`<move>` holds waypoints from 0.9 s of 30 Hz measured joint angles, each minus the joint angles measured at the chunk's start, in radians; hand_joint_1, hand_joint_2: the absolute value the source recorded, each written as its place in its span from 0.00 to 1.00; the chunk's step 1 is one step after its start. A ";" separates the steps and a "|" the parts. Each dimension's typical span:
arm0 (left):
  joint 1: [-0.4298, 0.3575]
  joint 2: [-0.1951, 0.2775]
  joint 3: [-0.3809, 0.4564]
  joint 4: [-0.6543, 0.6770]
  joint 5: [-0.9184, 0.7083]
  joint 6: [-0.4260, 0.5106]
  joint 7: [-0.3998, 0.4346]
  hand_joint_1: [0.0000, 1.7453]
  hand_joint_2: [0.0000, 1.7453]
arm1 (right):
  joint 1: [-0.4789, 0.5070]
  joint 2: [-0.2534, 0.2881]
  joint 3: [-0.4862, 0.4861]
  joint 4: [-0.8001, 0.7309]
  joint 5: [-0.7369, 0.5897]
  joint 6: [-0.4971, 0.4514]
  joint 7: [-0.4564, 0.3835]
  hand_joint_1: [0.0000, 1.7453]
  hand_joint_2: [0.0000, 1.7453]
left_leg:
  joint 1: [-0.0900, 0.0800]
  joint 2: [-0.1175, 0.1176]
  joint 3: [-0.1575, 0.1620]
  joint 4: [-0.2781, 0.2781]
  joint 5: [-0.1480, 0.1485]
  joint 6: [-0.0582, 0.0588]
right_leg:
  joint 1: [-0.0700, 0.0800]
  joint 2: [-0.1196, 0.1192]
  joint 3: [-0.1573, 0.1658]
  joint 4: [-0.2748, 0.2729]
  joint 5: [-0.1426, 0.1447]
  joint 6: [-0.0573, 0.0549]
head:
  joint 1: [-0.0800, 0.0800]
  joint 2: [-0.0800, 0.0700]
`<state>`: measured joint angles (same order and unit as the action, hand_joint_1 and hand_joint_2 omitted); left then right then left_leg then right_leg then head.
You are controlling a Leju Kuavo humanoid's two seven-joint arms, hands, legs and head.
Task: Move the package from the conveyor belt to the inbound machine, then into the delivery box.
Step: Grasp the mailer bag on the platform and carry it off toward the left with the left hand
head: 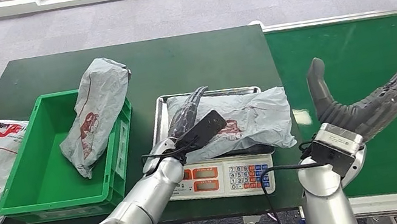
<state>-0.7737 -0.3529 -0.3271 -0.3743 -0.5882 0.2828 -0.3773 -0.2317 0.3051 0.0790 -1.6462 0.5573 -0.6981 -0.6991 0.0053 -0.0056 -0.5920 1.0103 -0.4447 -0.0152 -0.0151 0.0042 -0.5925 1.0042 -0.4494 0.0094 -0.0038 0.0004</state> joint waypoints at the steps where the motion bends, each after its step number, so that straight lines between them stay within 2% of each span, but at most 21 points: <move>1: 0.001 0.000 0.000 0.003 0.000 0.000 0.000 0.00 1.00 | 0.000 0.000 0.000 0.001 0.000 0.000 0.000 0.00 1.00 | 0.000 0.000 0.000 0.000 0.000 0.000 | 0.000 0.000 0.000 0.000 0.000 0.000 | 0.000 0.000; 8: 0.022 0.000 -0.022 0.012 0.043 -0.023 0.001 0.00 1.00 | 0.000 0.000 0.000 0.008 0.007 0.000 0.000 0.00 1.00 | 0.000 0.000 0.000 0.000 0.000 0.000 | 0.000 0.000 0.000 0.000 0.000 0.000 | 0.000 0.000; 15: 0.054 0.000 -0.125 0.012 0.143 -0.064 0.012 0.00 1.00 | 0.001 0.000 0.000 0.016 0.010 0.000 0.000 0.00 1.00 | 0.000 0.000 0.000 0.000 0.000 0.000 | 0.000 0.000 0.000 0.000 0.000 0.000 | 0.000 0.000; 23: 0.067 0.000 -0.276 0.046 0.071 -0.105 0.149 0.00 1.00 | 0.000 0.000 0.000 0.022 0.008 0.000 0.000 0.00 1.00 | 0.000 -0.001 0.003 0.000 -0.001 0.001 | 0.000 -0.002 0.006 0.000 -0.001 0.001 | 0.000 0.000; 24: 0.066 0.000 -0.292 0.049 0.067 -0.109 0.155 0.06 1.00 | 0.000 0.000 0.000 0.023 0.008 0.000 0.000 0.00 1.00 | 0.000 -0.002 0.004 0.000 -0.001 0.001 | 0.000 -0.003 0.007 0.000 -0.001 0.001 | 0.000 0.000; 27: 0.065 0.000 -0.323 0.056 0.063 -0.121 0.161 0.77 1.00 | 0.000 0.000 0.000 0.025 0.007 0.000 0.000 0.00 1.00 | 0.000 -0.003 0.007 0.000 -0.001 0.002 | 0.000 -0.005 0.011 -0.001 -0.002 0.002 | 0.000 0.000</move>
<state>-0.7089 -0.3532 -0.6499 -0.3184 -0.5257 0.1617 -0.2166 -0.2315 0.3048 0.0793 -1.6215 0.5642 -0.6982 -0.6989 0.0053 -0.0085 -0.5848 1.0102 -0.4462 -0.0131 -0.0152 -0.0005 -0.5817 1.0037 -0.4518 0.0110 -0.0038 0.0004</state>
